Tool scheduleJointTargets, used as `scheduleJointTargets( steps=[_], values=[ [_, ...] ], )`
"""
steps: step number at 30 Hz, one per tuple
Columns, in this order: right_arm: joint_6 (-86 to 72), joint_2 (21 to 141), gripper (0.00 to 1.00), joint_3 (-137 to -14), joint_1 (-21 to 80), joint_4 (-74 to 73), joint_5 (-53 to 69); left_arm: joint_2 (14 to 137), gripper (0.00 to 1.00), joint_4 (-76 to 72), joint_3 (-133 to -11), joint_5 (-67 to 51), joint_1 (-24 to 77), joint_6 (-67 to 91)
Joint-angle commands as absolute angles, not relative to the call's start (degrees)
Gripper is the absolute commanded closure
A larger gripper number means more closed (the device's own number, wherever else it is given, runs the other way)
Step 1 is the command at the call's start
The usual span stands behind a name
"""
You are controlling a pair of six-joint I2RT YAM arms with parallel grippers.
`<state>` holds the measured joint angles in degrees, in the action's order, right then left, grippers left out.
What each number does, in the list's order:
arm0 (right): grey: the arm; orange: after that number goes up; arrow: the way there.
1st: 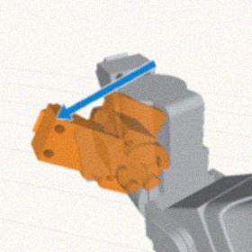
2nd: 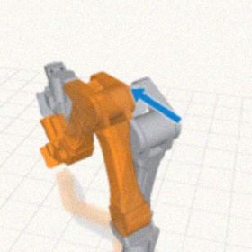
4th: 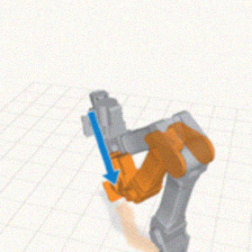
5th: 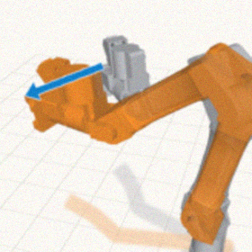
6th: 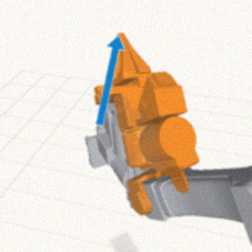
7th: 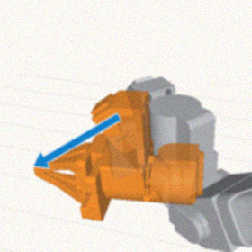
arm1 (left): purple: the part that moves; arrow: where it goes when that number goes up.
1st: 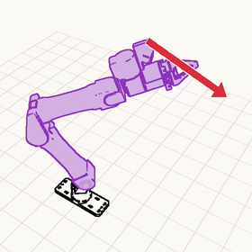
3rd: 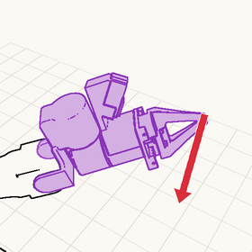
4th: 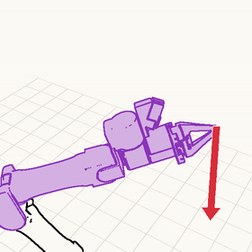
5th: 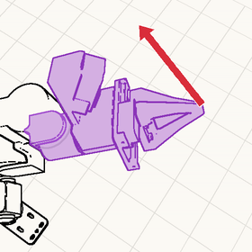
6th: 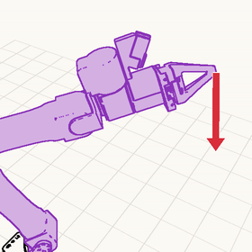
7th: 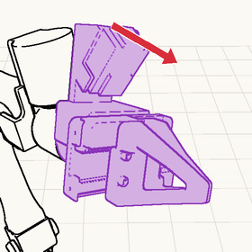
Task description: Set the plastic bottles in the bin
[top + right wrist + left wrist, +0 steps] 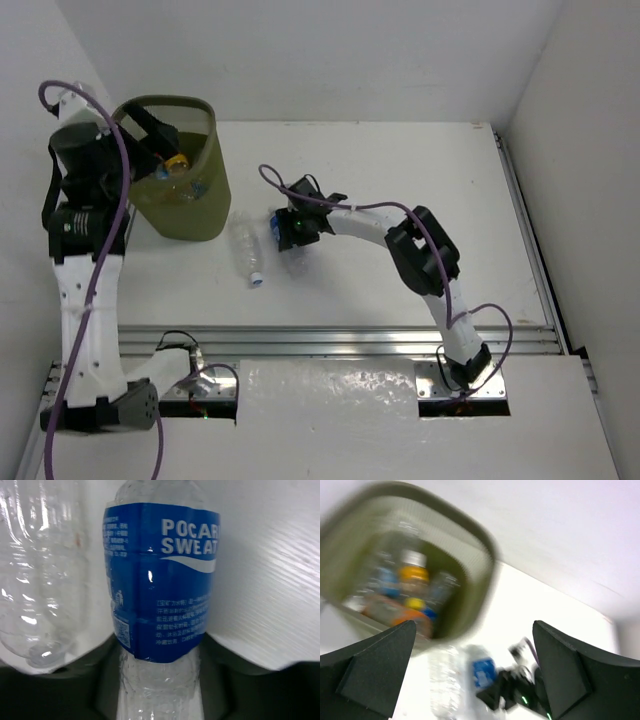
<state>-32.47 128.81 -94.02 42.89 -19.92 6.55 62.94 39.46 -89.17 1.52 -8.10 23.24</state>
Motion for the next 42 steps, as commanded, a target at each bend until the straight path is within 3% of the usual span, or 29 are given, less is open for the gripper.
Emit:
scheduleJointTargets(
  steps=[1, 4, 7, 11, 15, 21, 23, 26, 27, 28, 29, 30, 33, 35, 39, 42],
  values=[
    [-33.0, 121.9, 0.6, -88.4, 41.8, -21.6, 0.5, 59.2, 0.0, 31.0, -83.2, -9.4, -2.8, 24.3],
    [-30.5, 108.5, 0.83, -70.2, 41.9, -12.3, -3.4, 57.7, 0.0, 27.5, -78.8, -10.0, 7.4, 26.5],
    [-24.8, 92.4, 0.86, -54.0, 41.8, 5.7, -1.6, 59.6, 0.0, 23.0, -72.5, -14.4, 14.6, 29.3],
    [-19.4, 75.0, 0.86, -40.0, 41.6, 17.5, 3.5, 59.0, 0.0, 10.7, -63.4, -24.6, 18.5, 34.3],
    [-18.0, 65.2, 0.86, -36.7, 41.0, 19.2, 11.2, 61.5, 0.0, -2.0, -59.4, -30.1, 25.4, 36.8],
    [-19.6, 59.9, 0.83, -40.6, 41.0, 17.9, 20.6, 68.6, 0.0, -2.7, -61.2, -28.3, 32.3, 36.6],
    [-20.2, 59.2, 0.82, -41.9, 41.0, 18.3, 22.3, 70.2, 0.06, -3.4, -61.5, -29.0, 33.0, 36.9],
    [-20.8, 59.4, 0.73, -44.0, 41.0, 17.9, 22.9, 71.8, 0.76, -5.9, -62.1, -33.3, 33.2, 38.2],
    [-21.2, 59.4, 0.5, -44.5, 41.0, 17.7, 21.6, 72.4, 1.0, -4.6, -62.8, -33.6, 33.3, 38.3],
    [-21.4, 59.2, 0.17, -44.7, 41.0, 17.0, 20.4, 72.6, 1.0, -2.5, -65.5, -32.2, 33.3, 36.9],
    [-21.4, 58.8, 0.01, -44.6, 41.0, 16.4, 18.7, 72.7, 1.0, 0.9, -67.9, -29.0, 33.2, 35.3],
    [-21.6, 57.7, 0.01, -43.8, 41.0, 15.5, 12.8, 72.4, 1.0, 11.5, -70.7, -24.1, 33.0, 33.7],
    [-22.8, 55.5, 0.01, -42.4, 41.0, 6.4, -2.9, 71.6, 1.0, 29.6, -88.4, 13.6, 31.4, 29.4],
    [-23.9, 55.1, 0.01, -41.4, 40.8, 1.4, -9.2, 72.1, 1.0, 36.6, -97.4, 26.0, 25.6, 27.7],
    [-24.1, 57.8, 0.01, -41.5, 40.3, -1.6, -8.5, 78.5, 1.0, 44.0, -113.0, 34.4, 11.6, 23.5],
    [-25.4, 63.2, 0.01, -43.0, 40.1, -0.4, -2.2, 85.5, 0.97, 47.1, -120.9, 32.6, 0.6, 22.3]
  ],
)
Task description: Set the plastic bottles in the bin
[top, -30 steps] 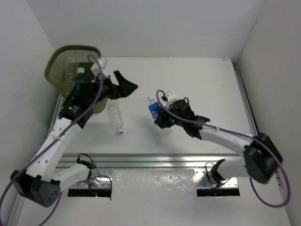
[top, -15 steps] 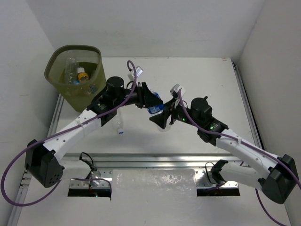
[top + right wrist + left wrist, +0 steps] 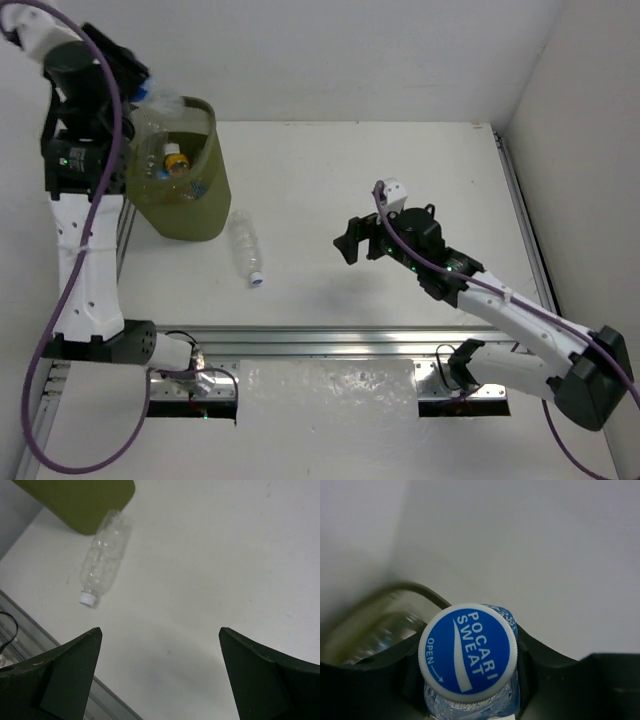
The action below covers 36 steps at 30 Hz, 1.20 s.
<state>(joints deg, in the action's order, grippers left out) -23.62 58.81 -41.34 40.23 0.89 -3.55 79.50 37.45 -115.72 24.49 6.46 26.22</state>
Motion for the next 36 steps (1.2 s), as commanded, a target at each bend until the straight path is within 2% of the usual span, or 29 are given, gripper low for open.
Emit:
scheduleJointTargets(
  steps=[1, 2, 3, 4, 6, 7, 11, 16, 20, 24, 26, 27, 28, 30, 31, 33, 34, 36],
  values=[
    [-26.0, 65.2, 0.01, -43.6, 40.1, -0.4, -0.4, 87.2, 0.91, 47.7, -122.0, 30.8, -2.3, 22.4],
    [-26.8, 67.3, 0.01, -44.6, 40.2, 1.2, 3.3, 88.8, 0.73, 48.7, -122.9, 28.3, -6.9, 22.5],
    [-28.7, 71.9, 0.01, -46.8, 40.3, 2.3, 6.6, 91.6, 0.59, 48.9, -123.9, 24.5, -10.0, 23.1],
    [-29.9, 74.3, 0.01, -48.1, 40.5, 2.8, 7.3, 92.6, 0.3, 48.3, -123.8, 23.0, -11.1, 23.5],
    [-31.5, 79.4, 0.01, -53.1, 41.2, 3.3, 8.8, 94.8, 0.07, 47.2, -123.1, 18.1, -12.6, 23.5],
    [-31.6, 84.8, 0.01, -55.0, 42.5, 2.9, 8.8, 95.4, 0.01, 46.3, -123.0, 16.7, -13.4, 23.3],
    [-32.2, 98.3, 0.01, -70.2, 45.6, -2.3, 8.0, 97.1, 0.0, 46.2, -122.8, 11.9, -13.7, 23.3],
    [-31.9, 115.2, 0.01, -87.6, 48.7, -9.5, 7.3, 92.6, 0.0, 43.9, -117.0, 6.3, -13.7, 23.0],
    [-30.1, 129.5, 0.01, -102.2, 50.1, -15.2, 6.7, 80.5, 0.0, 44.4, -109.4, 11.1, -11.1, 20.1],
    [-30.0, 137.5, 0.01, -110.6, 50.4, -20.7, 5.1, 70.6, 0.0, 41.9, -98.7, 10.8, -9.5, 20.0],
    [-29.3, 137.8, 0.12, -108.9, 50.4, -19.0, 5.5, 63.5, 0.0, 40.3, -91.9, 4.7, -9.1, 20.3],
    [-28.7, 136.6, 0.25, -107.5, 50.4, -17.8, 6.7, 61.5, 0.0, 38.0, -89.6, 2.0, -8.6, 20.6],
    [-27.9, 135.5, 0.58, -103.9, 50.4, -15.0, 6.2, 58.6, 0.0, 36.9, -85.4, -0.8, -8.3, 20.0],
    [-25.1, 128.8, 0.8, -98.7, 50.1, -12.8, 2.7, 57.0, 0.0, 35.0, -82.4, -6.0, -4.6, 20.0],
    [-24.5, 125.2, 0.86, -90.7, 49.7, -11.3, -1.6, 57.3, 0.0, 34.4, -79.7, -7.1, -2.0, 19.9],
    [-25.0, 116.7, 0.88, -80.1, 47.5, -2.8, -3.2, 58.0, 0.0, 33.0, -77.0, -13.9, 5.0, 21.0],
    [-25.6, 107.8, 0.88, -69.7, 46.2, 0.2, -2.4, 58.4, 0.0, 28.4, -72.8, -18.0, 6.7, 23.0],
    [-27.3, 99.0, 0.89, -60.1, 42.1, 10.3, 2.7, 59.0, 0.0, 20.3, -68.8, -25.3, 12.2, 25.6]
  ],
)
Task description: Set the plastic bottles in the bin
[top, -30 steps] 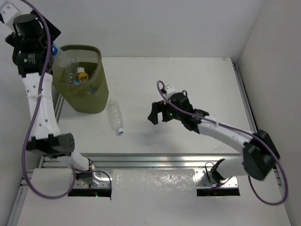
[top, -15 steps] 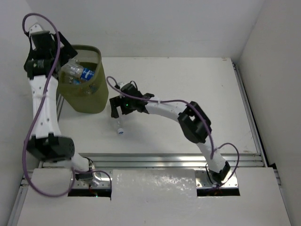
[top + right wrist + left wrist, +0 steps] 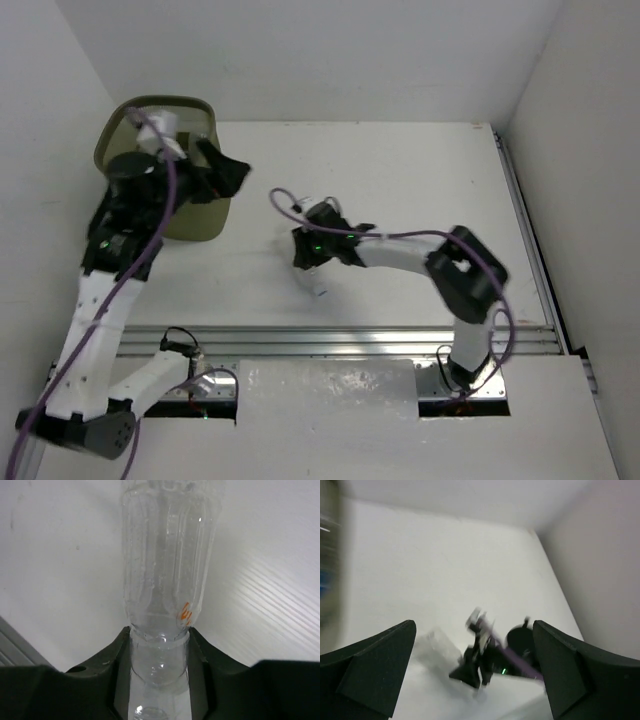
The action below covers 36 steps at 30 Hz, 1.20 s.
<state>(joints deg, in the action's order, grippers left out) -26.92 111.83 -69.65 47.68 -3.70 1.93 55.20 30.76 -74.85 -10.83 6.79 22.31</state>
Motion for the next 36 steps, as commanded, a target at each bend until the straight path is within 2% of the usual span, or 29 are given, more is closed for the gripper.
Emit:
scheduleJointTargets(
  steps=[1, 3, 5, 11, 14, 15, 16, 17, 18, 19, 20, 23, 24, 25, 27, 28, 29, 30, 33, 36],
  values=[
    [-27.3, 91.3, 0.88, -52.0, 40.9, 13.4, 5.5, 59.8, 0.0, 18.2, -66.4, -26.8, 14.2, 27.2],
    [-26.2, 80.9, 0.87, -42.8, 37.9, 23.2, 13.6, 61.2, 0.0, 9.9, -63.4, -31.4, 19.5, 30.1],
    [-24.4, 75.4, 0.87, -39.6, 36.7, 24.8, 18.6, 62.6, 0.0, 5.0, -62.6, -35.7, 22.5, 31.8],
    [-23.6, 61.6, 0.87, -36.9, 36.2, 24.3, 22.7, 68.6, 0.0, 2.6, -64.2, -30.1, 31.2, 32.4],
    [-24.9, 59.2, 0.85, -37.7, 36.3, 26.3, 29.7, 72.8, 0.02, 1.8, -65.3, -28.8, 33.2, 32.3],
    [-25.5, 58.9, 0.84, -37.9, 36.3, 27.1, 32.8, 73.6, 0.06, 1.4, -66.1, -28.8, 33.2, 32.5],
    [-26.4, 58.5, 0.83, -37.7, 36.3, 28.8, 33.8, 74.3, 0.14, 1.7, -66.7, -28.8, 33.3, 32.7],
    [-26.8, 57.4, 0.83, -37.3, 36.3, 29.9, 34.4, 75.0, 0.42, 2.1, -67.2, -28.7, 33.3, 32.5],
    [-27.2, 56.6, 0.82, -36.1, 36.3, 31.0, 34.7, 75.6, 0.57, 2.6, -68.4, -28.2, 33.3, 32.4],
    [-27.4, 55.8, 0.82, -35.6, 36.3, 32.3, 34.4, 75.6, 0.68, 3.2, -68.9, -26.6, 33.2, 32.4],
    [-27.3, 55.1, 0.82, -35.3, 36.3, 32.4, 33.9, 75.7, 0.71, 4.2, -69.4, -26.2, 33.2, 32.3],
    [-27.0, 52.7, 0.82, -34.8, 36.2, 32.3, 32.5, 75.5, 0.71, 5.7, -72.1, -26.1, 33.2, 31.7],
    [-26.7, 52.6, 0.79, -34.9, 36.2, 32.1, 32.5, 75.4, 0.76, 5.8, -72.6, -26.4, 33.2, 31.6],
    [-26.5, 52.5, 0.74, -35.2, 36.1, 31.7, 33.2, 75.2, 0.97, 5.9, -73.2, -26.5, 33.2, 31.2],
    [-26.1, 51.9, 0.2, -35.6, 36.2, 29.0, 31.7, 73.9, 1.0, 8.8, -75.8, -21.1, 33.2, 29.6],
    [-25.6, 51.6, 0.01, -35.9, 36.1, 27.3, 28.8, 72.2, 1.0, 12.6, -78.5, -16.7, 33.2, 28.9],
    [-24.7, 51.1, 0.01, -36.1, 36.2, 25.2, 26.6, 71.5, 1.0, 15.4, -80.6, -11.6, 33.2, 28.3],
    [-23.5, 50.1, 0.01, -36.1, 36.2, 21.0, 23.8, 71.0, 1.0, 19.0, -82.9, 2.6, 33.2, 27.4],
    [-21.9, 49.1, 0.01, -37.2, 36.2, 11.0, 9.1, 70.9, 1.0, 32.0, -92.4, 28.5, 29.5, 27.9],
    [-20.7, 49.9, 0.01, -38.7, 36.1, 4.2, 0.9, 71.0, 1.0, 36.6, -97.2, 29.2, 19.4, 27.7]
  ],
)
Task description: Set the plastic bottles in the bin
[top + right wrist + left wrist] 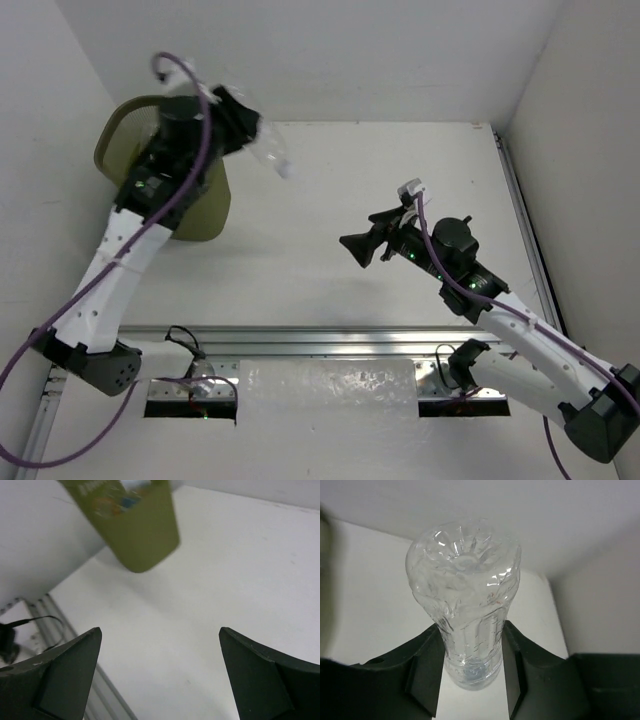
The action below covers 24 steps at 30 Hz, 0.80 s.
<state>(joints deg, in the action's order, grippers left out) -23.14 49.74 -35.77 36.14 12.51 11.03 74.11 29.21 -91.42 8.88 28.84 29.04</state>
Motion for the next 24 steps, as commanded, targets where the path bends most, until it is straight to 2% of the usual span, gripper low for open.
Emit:
scheduleJointTargets(
  steps=[1, 6, 9, 10, 11, 12, 14, 19, 22, 24],
  values=[
    [-20.4, 50.4, 0.01, -38.8, 36.1, 3.1, 0.5, 72.1, 1.0, 38.5, -99.8, 30.0, 13.5, 27.3],
    [-20.4, 52.5, 0.01, -39.6, 36.1, 2.1, 2.2, 78.7, 1.0, 41.4, -106.9, 28.8, 0.5, 25.2],
    [-20.6, 53.6, 0.01, -39.9, 36.1, 2.4, 3.4, 83.4, 1.0, 40.2, -109.3, 27.1, -3.1, 24.8],
    [-20.7, 54.2, 0.01, -40.0, 36.1, 2.4, 3.8, 84.3, 0.97, 39.8, -109.8, 26.9, -3.6, 24.5],
    [-20.7, 54.6, 0.01, -40.1, 36.1, 2.4, 4.2, 85.5, 0.85, 39.9, -110.6, 26.9, -4.6, 24.5],
    [-20.7, 54.8, 0.01, -40.2, 36.2, 2.1, 4.9, 87.5, 0.48, 40.9, -112.4, 27.1, -4.9, 24.5],
    [-20.8, 55.5, 0.01, -41.2, 36.1, 0.2, 4.9, 89.0, 0.01, 42.7, -114.2, 27.9, -4.9, 24.3],
    [-23.4, 54.2, 0.01, -47.6, 36.1, -13.8, -5.0, 84.3, 0.0, 43.9, -112.0, 24.5, -4.9, 19.8],
    [-23.9, 52.3, 0.01, -51.6, 36.1, -23.0, -14.6, 77.7, 0.0, 44.9, -106.5, 20.2, -4.9, 17.8],
    [-25.0, 50.2, 0.01, -54.7, 36.1, -31.0, -22.6, 69.3, 0.0, 43.0, -97.0, 12.7, -4.7, 16.5]
  ],
)
